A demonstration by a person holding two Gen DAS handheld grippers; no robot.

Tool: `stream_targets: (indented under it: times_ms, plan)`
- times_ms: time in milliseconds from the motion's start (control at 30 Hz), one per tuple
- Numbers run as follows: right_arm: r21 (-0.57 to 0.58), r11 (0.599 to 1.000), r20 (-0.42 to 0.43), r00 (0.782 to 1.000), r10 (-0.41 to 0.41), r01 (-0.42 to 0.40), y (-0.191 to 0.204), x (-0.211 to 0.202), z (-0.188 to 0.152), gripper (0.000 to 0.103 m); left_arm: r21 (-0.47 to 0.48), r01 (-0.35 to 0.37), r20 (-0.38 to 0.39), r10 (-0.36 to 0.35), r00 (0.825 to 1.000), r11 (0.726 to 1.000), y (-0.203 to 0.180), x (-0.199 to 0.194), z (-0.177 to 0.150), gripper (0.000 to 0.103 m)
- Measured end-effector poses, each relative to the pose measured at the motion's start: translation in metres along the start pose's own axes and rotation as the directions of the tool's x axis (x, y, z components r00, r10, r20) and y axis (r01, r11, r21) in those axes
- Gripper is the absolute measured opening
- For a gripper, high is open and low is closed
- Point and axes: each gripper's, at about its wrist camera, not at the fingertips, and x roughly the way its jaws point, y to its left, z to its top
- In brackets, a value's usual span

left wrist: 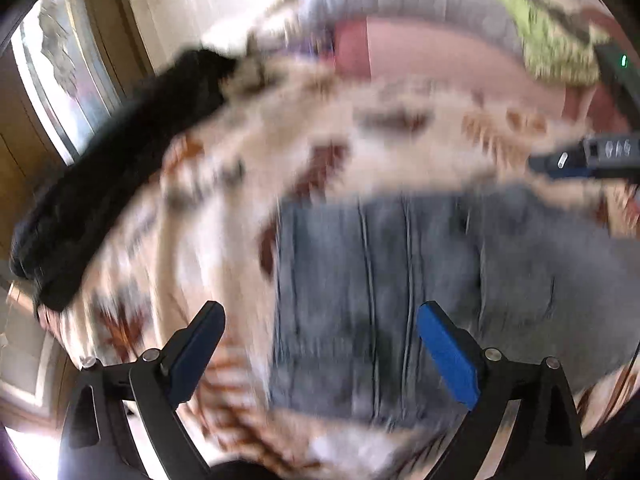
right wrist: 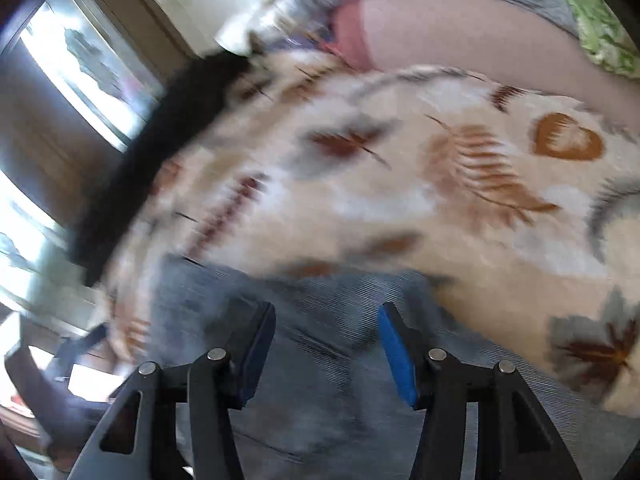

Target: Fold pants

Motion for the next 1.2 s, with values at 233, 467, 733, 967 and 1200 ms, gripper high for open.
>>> stream_targets:
  times_ms: [233,467,733,967,1200]
  plan:
    - [0.001,0.977,-0.22,0.953,0.207,-0.212,0.031,0.105,-0.048,0.067,-0.213,0.026,0.015,-0.024,1.0,0.977,0.042,0.006,0.021,0.097]
    - [-0.12,0.969,-0.156,0.968,0.198,-0.217,0.041,0.089,-0.06,0.071,-0.212,0.072,0.028,-0.067,0.997,0.975,0.031,0.02,0.055,0.097]
    - [-0.043,0.999,0.019,1.0,-0.007,0.008,-0.006,0.016,-0.028,0.071,-0.082,-0.033,-0.222,0.014,0.975,0.996,0.01,0.105,0.006,0.103]
    - [-0.054,0.977,-0.11,0.971,-0.21,0.205,-0.044,0.051,0.01,0.036,-0.086,-0.033,-0.177,0.017,0.984,0.996,0.011,0.099,0.0,0.103]
    - [-0.191,0.914,-0.094,0.921,-0.379,0.357,-0.03,0.076,0.019,0.006,-0.089,-0.038,-0.133,0.026,0.991,0.995,0.009,0.094,-0.011,0.103]
